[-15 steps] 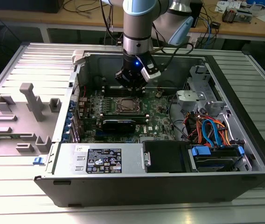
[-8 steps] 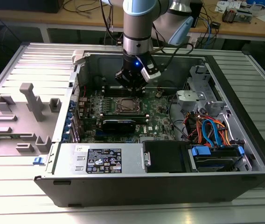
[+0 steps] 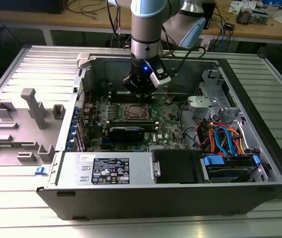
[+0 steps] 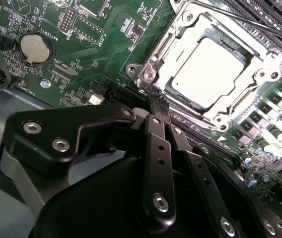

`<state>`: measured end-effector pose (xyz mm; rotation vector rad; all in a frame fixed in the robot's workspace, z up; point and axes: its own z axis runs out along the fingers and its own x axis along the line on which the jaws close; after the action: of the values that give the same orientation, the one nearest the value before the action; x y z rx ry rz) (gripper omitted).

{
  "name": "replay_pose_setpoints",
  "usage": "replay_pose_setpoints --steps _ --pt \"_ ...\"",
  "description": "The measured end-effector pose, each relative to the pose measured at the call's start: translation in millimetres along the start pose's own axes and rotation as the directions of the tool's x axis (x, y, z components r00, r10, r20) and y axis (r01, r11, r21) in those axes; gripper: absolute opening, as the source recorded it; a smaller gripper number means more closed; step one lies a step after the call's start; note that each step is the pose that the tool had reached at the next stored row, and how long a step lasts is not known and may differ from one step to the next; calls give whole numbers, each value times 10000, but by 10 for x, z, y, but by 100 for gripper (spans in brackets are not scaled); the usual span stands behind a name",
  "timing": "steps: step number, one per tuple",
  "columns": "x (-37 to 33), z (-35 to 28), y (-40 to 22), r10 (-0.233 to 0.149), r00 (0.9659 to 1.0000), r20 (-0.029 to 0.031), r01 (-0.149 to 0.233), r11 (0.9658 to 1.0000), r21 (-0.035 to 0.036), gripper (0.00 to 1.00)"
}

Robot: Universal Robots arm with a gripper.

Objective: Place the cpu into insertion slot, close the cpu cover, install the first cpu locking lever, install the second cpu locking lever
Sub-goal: 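Install the first cpu locking lever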

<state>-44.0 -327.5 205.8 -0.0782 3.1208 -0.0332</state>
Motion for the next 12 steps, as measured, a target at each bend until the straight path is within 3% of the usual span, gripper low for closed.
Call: replay_pose_setpoints --steps 12 --pt "1 44 -5 -2 10000 -6 2 10000 39 11"
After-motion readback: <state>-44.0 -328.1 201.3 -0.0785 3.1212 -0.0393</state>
